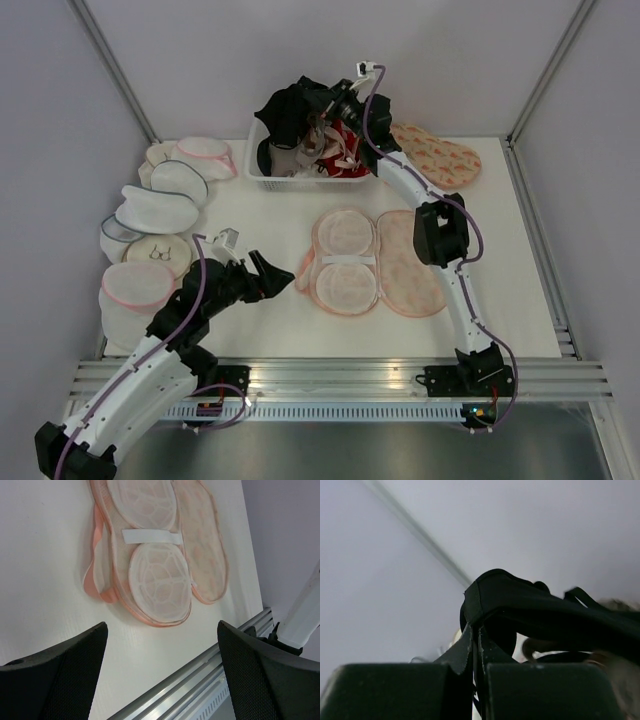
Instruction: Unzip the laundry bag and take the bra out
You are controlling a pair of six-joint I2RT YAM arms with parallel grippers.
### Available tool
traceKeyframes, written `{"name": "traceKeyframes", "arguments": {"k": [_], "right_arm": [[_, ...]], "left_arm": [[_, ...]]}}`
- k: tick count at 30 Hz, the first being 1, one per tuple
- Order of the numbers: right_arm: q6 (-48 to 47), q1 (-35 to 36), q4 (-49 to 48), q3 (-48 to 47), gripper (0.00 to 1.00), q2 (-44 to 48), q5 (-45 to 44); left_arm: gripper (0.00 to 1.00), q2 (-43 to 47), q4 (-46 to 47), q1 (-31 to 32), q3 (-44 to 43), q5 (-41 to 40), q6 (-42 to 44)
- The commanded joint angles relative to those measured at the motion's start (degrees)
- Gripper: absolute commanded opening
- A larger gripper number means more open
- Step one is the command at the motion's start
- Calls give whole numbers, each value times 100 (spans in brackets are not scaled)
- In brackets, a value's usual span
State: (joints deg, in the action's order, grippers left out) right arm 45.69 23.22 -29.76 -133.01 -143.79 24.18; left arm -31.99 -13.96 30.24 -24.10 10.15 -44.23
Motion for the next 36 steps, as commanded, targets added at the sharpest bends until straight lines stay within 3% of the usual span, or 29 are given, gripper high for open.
{"name": "traceKeyframes", "arguments": {"k": [1, 5, 7, 8, 10, 12, 16, 19, 21, 22, 23, 24, 25, 26, 28, 31, 36], "right_arm": [[-367, 86, -14, -367, 0, -343, -1612], [-841, 112, 969, -480, 0, -614, -2592], [-1061, 104, 1374, -385, 4, -598, -2577], [-1210, 103, 1376, -227, 12, -502, -2490], [-1291, 86, 1018, 499, 49, -56, -2140], [-1448, 68, 849, 819, 55, 227, -2032], [-1817, 33, 1103, 908, 80, 981, -1821], [-2185, 33, 1130, 1223, 90, 1736, -1970], [-2406, 33, 1357, 1295, 93, 2099, -2380], [-2712, 51, 2098, 999, 98, 2309, -2679], [-2897, 59, 2645, 709, 98, 2355, -2995], [-3012, 94, 3312, 384, 98, 2381, -4069], [-3170, 173, 4276, 7, 98, 2503, -4419], [-3198, 209, 4590, 29, 98, 2644, -4770], [-3102, 314, 5224, 668, 98, 3212, -5805], [-2637, 332, 5892, 2135, 98, 4117, -6590], [-848, 314, 7034, 4908, 98, 5341, -6900]], "left_arm": [[93, 131, -212, -44, -236, -294, 169], [95, 149, -266, -44, -183, -426, 143], [96, 105, -248, -53, -157, -461, 116], [96, 88, -248, -53, -157, -479, 116], [97, 44, -257, -53, -165, -479, 125], [97, 26, -248, -53, -165, -488, 125], [97, 61, -257, -62, -166, -479, 116], [97, 122, -274, -62, -166, -479, 90], [97, 175, -292, -62, -157, -462, 81], [98, 193, -309, -62, -165, -462, 55], [98, 245, -318, -62, -157, -462, 63], [98, 263, -344, -62, -165, -444, 55], [98, 289, -371, -62, -174, -453, 46], [98, 333, -371, -62, -174, -453, 28], [98, 369, -362, -62, -165, -426, 28], [98, 342, -371, -62, -209, -313, 54], [99, 176, -388, -71, -253, -101, 98]]}}
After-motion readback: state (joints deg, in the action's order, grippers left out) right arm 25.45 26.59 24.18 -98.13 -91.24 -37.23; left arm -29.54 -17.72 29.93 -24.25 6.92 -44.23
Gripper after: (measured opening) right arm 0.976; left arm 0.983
